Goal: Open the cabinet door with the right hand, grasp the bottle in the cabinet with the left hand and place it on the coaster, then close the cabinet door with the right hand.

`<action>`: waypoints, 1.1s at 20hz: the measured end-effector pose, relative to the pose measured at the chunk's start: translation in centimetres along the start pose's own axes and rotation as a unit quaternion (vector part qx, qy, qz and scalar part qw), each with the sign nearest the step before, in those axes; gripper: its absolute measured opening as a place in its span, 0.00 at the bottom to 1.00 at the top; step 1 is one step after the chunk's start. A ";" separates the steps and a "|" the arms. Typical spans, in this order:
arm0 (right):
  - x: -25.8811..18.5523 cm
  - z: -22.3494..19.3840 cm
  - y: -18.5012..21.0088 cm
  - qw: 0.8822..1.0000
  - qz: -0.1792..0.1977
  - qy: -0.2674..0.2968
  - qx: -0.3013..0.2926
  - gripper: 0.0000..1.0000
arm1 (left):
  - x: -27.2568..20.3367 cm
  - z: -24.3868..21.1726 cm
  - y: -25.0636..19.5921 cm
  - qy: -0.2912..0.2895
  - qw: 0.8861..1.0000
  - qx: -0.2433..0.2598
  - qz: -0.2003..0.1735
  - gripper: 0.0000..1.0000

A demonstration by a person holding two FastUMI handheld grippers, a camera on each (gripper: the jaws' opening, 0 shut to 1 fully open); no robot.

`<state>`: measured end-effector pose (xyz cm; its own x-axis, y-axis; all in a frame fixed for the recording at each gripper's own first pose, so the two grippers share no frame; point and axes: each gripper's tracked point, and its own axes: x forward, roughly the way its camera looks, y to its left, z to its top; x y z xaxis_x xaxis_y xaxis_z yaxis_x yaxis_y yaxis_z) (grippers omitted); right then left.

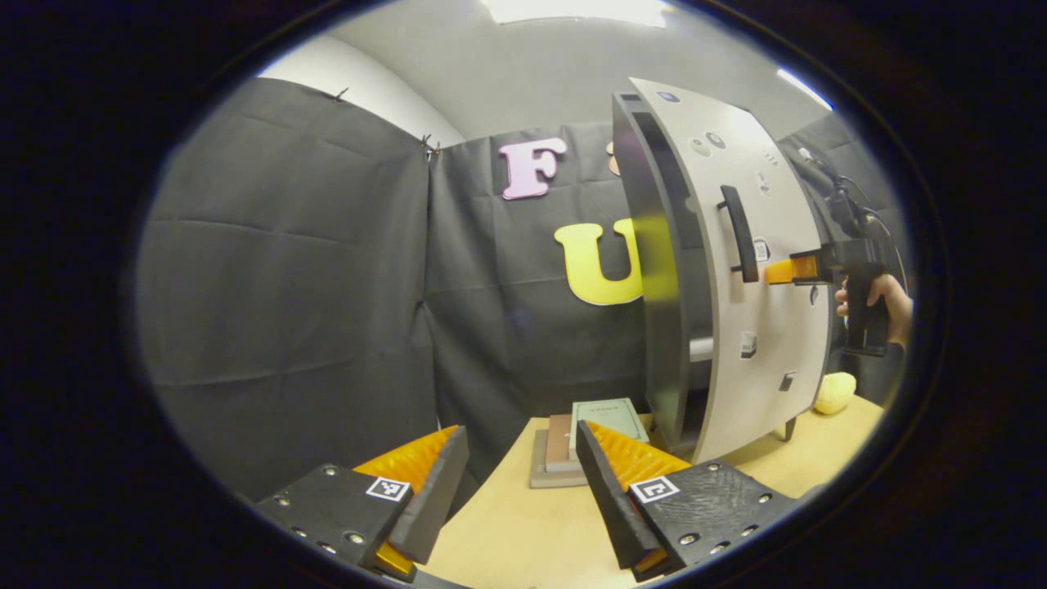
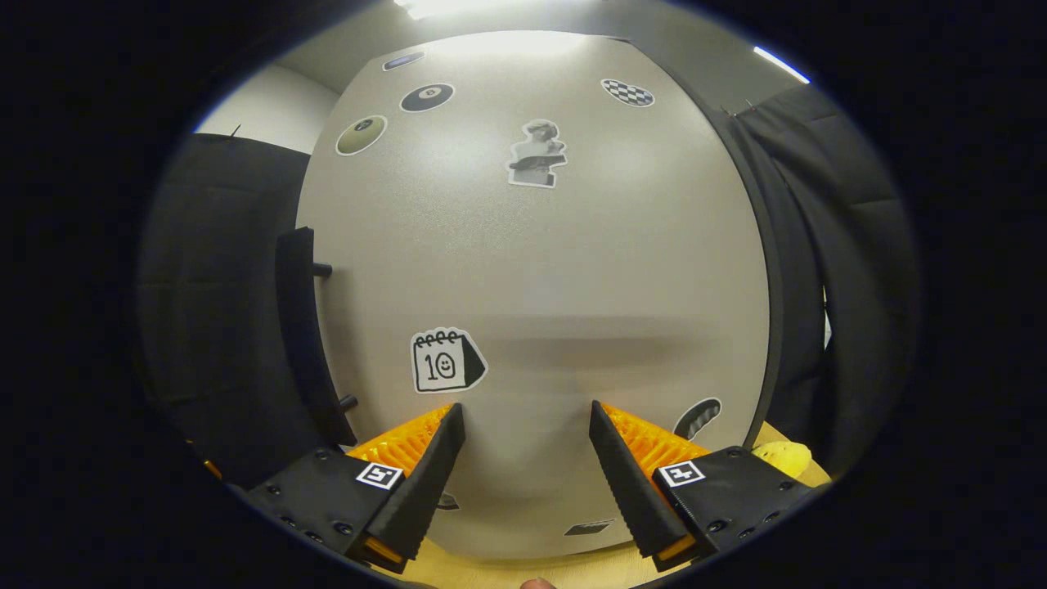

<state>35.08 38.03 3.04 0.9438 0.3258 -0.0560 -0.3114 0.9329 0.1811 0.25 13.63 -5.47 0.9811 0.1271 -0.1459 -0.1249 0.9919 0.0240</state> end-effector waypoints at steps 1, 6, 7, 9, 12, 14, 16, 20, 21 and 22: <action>-0.3 0.0 -0.2 1.000 -0.001 -0.003 0.001 0.92 | 0.0 0.3 -0.6 -0.001 1.000 0.002 -0.003 0.82; -3.7 0.0 -2.3 1.000 -0.004 -0.004 0.009 0.98 | -0.2 2.4 -3.6 -0.021 0.999 0.014 -0.020 0.80; -4.7 0.0 -3.0 1.000 -0.008 -0.005 0.006 0.98 | -0.1 2.7 -4.5 -0.022 0.999 0.013 -0.027 0.82; -6.6 0.1 -4.5 1.000 -0.016 -0.008 -0.002 0.98 | 0.1 3.3 -6.3 -0.025 0.999 0.012 -0.043 0.80; -9.3 0.2 -6.8 1.000 -0.024 -0.007 -0.012 0.98 | 0.5 4.5 -9.5 -0.035 0.997 0.014 -0.062 0.82; -10.8 0.5 -8.5 0.999 -0.031 -0.007 -0.016 0.98 | 0.8 5.0 -11.8 -0.039 0.996 0.010 -0.079 0.80; -12.4 0.8 -10.3 0.999 -0.042 -0.008 -0.019 0.98 | 0.8 5.6 -14.2 -0.042 0.995 0.006 -0.096 0.80; -16.0 1.5 -13.6 0.998 -0.062 -0.012 -0.021 0.98 | 0.6 7.1 -18.5 -0.054 0.991 0.002 -0.125 0.84; -17.0 1.7 -14.4 0.997 -0.067 -0.014 -0.022 0.98 | 0.4 7.4 -19.4 -0.057 0.990 0.001 -0.131 0.84; -17.9 2.0 -15.2 0.997 -0.072 -0.016 -0.022 0.98 | 0.2 7.7 -20.3 -0.059 0.989 0.000 -0.138 0.82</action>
<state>23.13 17.67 3.25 0.9820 0.1832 -0.0464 -0.1759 0.9758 0.1296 4.12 -6.48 1.65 0.9883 -0.1490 -0.0315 0.1491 0.9888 -0.0002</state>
